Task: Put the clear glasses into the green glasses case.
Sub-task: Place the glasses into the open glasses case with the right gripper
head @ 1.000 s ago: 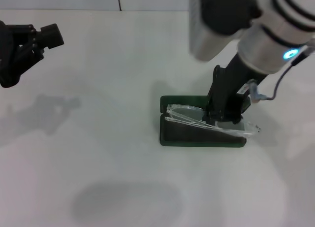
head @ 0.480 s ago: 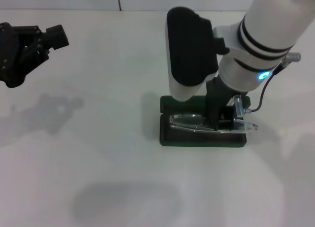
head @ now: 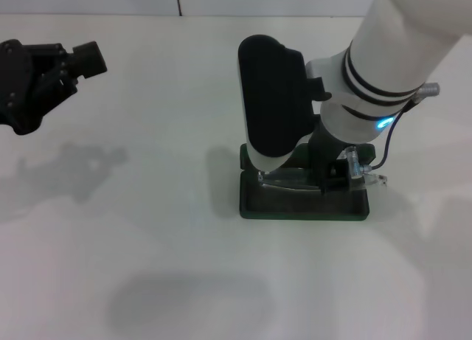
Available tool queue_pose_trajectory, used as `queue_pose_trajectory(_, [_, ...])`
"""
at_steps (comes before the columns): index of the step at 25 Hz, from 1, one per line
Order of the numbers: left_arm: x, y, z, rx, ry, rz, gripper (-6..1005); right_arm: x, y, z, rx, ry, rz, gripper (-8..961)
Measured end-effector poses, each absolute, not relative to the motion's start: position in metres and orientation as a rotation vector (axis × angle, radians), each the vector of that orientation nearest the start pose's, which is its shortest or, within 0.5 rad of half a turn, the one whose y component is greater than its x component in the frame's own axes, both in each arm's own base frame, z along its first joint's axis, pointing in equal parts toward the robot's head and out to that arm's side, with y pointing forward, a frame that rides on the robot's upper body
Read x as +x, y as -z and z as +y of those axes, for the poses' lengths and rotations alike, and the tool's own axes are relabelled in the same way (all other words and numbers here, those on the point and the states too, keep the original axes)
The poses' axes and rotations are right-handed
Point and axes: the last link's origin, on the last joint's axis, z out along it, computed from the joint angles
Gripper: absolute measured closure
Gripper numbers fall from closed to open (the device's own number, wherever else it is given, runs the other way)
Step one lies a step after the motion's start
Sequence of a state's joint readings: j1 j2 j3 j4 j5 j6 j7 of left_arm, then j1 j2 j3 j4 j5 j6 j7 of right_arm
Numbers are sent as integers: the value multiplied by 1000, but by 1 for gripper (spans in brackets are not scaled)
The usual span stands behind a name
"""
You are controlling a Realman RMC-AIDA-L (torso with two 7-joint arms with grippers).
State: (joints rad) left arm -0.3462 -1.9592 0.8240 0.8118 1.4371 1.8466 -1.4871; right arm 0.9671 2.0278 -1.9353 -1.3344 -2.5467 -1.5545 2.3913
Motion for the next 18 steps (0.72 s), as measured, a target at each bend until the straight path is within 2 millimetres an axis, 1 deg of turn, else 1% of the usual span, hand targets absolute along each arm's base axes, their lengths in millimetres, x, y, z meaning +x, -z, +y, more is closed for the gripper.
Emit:
queue_pose_trajectory(7, [-245, -94, 295, -2601, 1213, -436, 936, 66, 80, 338, -2764, 975, -372, 891])
queue_pose_trajectory(14, [-246, -94, 295, -2594, 1215, -438, 936, 63, 85, 339, -2756, 926, -405, 891])
queue_pose_trajectory(18, [-246, -94, 294, -2591, 1214, -439, 936, 64, 87, 339, -2745, 949, -421, 890])
